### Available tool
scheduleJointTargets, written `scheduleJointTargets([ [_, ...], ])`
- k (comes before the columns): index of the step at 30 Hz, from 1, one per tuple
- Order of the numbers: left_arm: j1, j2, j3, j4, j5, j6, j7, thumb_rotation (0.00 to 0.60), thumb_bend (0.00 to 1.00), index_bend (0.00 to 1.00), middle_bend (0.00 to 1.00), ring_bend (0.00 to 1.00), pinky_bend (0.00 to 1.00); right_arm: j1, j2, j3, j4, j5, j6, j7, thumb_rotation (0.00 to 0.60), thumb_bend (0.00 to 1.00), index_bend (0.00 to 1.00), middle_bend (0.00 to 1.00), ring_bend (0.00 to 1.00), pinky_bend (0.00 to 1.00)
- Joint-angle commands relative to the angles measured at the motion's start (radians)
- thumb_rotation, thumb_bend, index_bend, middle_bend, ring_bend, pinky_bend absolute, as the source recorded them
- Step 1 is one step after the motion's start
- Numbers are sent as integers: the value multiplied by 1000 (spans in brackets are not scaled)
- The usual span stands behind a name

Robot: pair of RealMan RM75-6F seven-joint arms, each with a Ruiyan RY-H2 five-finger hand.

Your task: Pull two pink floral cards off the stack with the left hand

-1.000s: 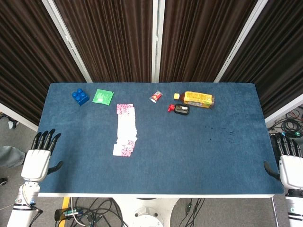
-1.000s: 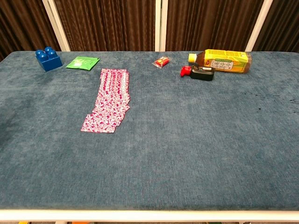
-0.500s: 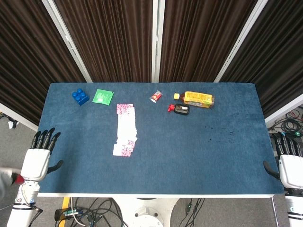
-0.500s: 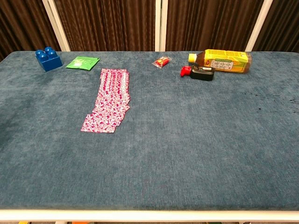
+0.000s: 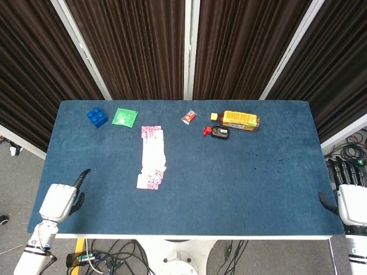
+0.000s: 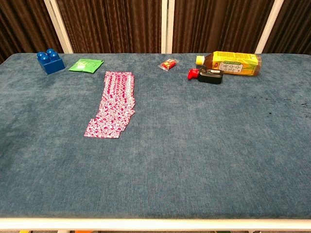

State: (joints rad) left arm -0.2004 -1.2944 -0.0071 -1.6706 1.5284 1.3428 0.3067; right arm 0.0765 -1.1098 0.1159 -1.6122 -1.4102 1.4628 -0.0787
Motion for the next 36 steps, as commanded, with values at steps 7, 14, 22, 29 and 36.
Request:
scheduleJointTargets([
  [7,-130,-37,-12,-46,-112,-240,187,600,575,94,893,901,929,5,5,4,-11,16,-9,-16,600,229,0,0,0,0],
  [14,-207,-116,-17,-40,-183,-346,281,600,576,95,892,900,928,4,17,9,-21,35,-11,-26,600,230,0,0,0,0],
  [22,-273,-203,-27,10,-273,-417,326,600,577,95,892,900,928,9,23,9,-30,54,-31,-31,600,231,0,0,0,0],
  [29,-329,-246,-40,51,-361,-461,364,600,577,95,892,900,928,7,31,7,-32,69,-39,-27,600,231,0,0,0,0],
  [36,-368,-278,-39,75,-425,-462,401,600,583,94,888,900,928,7,31,11,-13,88,-50,-5,600,232,0,0,0,0],
])
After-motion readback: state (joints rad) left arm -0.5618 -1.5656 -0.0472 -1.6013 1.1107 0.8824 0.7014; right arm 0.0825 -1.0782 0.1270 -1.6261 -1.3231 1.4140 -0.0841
